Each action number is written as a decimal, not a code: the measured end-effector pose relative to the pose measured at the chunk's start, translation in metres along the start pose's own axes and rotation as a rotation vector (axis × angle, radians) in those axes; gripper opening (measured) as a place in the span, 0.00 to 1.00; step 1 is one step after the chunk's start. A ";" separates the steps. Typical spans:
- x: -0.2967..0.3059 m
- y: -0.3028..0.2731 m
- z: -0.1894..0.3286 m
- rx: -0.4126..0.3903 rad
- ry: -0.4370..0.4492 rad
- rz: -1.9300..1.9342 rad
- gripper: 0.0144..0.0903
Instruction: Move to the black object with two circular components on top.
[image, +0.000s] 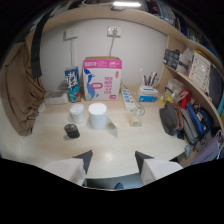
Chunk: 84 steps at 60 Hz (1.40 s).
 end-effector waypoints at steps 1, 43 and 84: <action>0.000 0.000 0.000 0.000 0.000 0.000 0.96; -0.155 0.093 0.049 -0.004 -0.210 -0.067 0.95; -0.176 0.017 0.162 0.121 -0.156 -0.110 0.96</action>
